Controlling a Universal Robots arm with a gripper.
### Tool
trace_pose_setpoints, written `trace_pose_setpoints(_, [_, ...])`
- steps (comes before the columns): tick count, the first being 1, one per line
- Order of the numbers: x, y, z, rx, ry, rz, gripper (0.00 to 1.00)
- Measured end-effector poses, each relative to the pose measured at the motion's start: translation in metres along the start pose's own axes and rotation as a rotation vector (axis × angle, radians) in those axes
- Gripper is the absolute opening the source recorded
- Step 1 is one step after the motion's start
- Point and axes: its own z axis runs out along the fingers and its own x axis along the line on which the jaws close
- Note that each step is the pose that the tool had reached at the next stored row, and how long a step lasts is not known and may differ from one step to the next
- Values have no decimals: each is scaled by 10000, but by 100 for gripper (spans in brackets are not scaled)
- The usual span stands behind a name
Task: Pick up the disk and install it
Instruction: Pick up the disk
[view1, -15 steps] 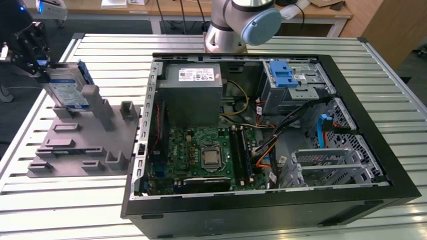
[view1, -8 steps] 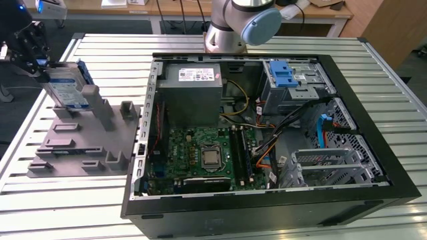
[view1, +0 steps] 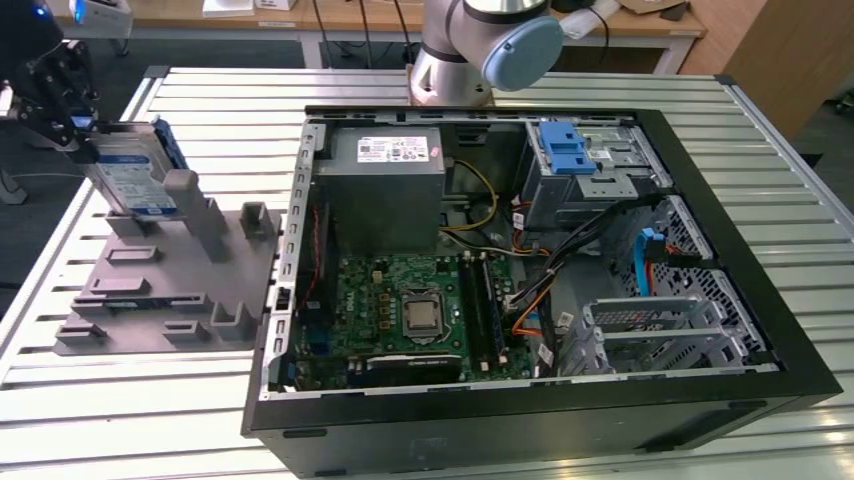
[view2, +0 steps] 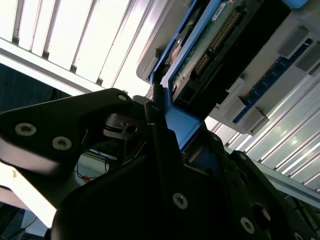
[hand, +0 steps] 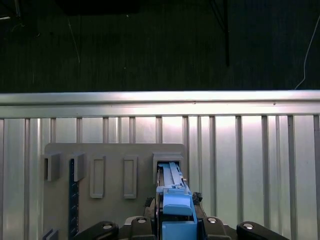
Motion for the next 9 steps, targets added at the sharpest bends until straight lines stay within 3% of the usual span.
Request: trace_pose_setpoints(9, [0, 1, -50, 2, -1, 0, 36])
